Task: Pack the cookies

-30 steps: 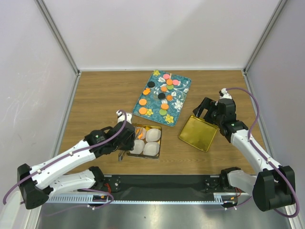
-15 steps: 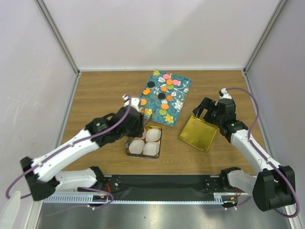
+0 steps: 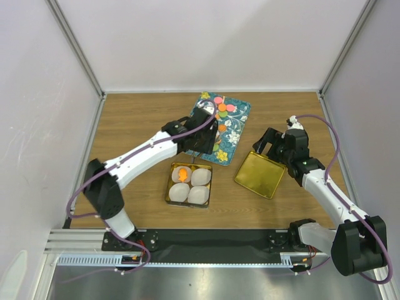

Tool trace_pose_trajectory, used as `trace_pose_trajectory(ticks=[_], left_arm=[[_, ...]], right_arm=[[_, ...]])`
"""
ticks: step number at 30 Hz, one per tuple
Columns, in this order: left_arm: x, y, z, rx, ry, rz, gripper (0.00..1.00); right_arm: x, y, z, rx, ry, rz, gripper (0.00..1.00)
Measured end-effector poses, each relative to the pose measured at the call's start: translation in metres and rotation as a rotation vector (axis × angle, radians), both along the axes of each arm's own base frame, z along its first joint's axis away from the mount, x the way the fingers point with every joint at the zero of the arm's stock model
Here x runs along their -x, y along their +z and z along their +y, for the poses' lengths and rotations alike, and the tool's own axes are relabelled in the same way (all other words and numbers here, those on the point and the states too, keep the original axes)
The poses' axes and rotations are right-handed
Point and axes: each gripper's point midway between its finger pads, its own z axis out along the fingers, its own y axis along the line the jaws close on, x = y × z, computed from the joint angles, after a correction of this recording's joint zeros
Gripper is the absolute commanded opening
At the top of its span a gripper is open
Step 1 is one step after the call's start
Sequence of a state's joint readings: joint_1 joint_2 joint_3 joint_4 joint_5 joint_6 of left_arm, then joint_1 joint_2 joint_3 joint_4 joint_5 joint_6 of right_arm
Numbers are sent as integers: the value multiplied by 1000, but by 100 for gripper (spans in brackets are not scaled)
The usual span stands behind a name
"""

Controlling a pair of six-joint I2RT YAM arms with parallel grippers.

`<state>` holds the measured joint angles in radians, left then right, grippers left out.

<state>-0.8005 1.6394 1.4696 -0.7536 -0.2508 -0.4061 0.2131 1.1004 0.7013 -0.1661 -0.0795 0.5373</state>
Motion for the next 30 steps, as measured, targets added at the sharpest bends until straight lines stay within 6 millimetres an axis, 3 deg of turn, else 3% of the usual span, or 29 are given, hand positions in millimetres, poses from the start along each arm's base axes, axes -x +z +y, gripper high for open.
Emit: trace_pose_trajectory(ticks=[5,15,24,30], left_arm=[[-21,-14,-14,-23,-13,13,61],[-31,-50,-15,-79,-15,74,61],[-42,-62,-19,-85,-12,82,61],[-44,-63,-19,-81,-10,84,55]], right_arm=[[0,0,0,0,0,1,100],[0,0,0,0,0,2,100],[0,0,0,0,0,2,99],[0,0,0,0,0,2,100]])
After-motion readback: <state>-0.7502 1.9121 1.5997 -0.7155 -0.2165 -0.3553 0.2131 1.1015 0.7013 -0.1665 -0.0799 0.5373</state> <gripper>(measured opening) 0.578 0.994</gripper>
